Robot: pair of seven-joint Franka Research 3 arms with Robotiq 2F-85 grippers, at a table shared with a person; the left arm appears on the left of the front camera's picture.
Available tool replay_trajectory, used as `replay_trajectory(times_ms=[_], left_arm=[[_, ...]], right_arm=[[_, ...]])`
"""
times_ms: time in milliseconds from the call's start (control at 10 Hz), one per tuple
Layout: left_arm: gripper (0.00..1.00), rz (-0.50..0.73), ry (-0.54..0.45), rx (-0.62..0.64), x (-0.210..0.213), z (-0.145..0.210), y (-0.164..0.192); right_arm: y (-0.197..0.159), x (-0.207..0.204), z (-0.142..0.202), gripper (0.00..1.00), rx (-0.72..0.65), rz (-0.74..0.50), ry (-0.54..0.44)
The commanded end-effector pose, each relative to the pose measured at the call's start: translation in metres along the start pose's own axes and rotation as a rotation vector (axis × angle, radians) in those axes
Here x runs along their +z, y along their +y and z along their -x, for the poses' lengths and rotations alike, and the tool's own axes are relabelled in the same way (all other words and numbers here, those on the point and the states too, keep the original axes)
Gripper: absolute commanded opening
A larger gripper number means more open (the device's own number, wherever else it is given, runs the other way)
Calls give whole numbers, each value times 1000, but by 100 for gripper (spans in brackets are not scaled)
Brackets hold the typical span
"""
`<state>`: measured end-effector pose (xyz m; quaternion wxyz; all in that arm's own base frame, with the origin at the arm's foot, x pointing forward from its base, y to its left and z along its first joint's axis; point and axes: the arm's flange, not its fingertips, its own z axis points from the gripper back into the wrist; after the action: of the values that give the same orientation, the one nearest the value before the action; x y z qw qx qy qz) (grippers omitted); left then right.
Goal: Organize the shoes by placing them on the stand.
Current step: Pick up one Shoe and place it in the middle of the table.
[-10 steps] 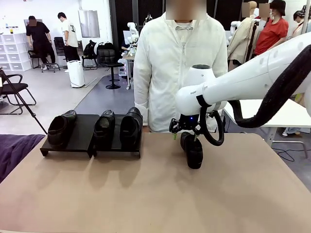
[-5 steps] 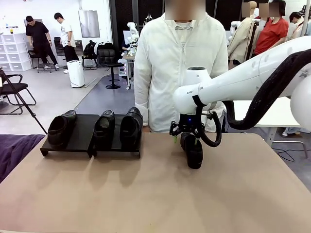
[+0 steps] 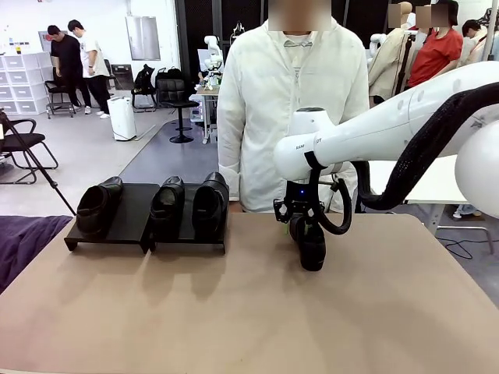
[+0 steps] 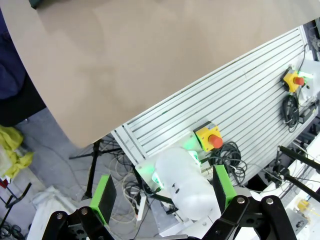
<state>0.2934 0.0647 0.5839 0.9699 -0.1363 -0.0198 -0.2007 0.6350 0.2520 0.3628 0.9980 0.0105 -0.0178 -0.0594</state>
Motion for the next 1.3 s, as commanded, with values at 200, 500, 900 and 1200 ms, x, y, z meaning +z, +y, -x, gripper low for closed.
replay_trajectory(times_ms=[200,500,900,1200], left_arm=[[100,17,-4,-9,1,1,1],[100,17,-4,-9,1,1,1],[100,17,-4,-9,1,1,1],[100,17,-4,-9,1,1,1]], right_arm=[[3,-1,-7,0,-34,60,-9],[-6,0,-8,0,-50,66,-7],[-55,43,12,0,-52,4,8],[-79,116,103,0,70,-10,4]])
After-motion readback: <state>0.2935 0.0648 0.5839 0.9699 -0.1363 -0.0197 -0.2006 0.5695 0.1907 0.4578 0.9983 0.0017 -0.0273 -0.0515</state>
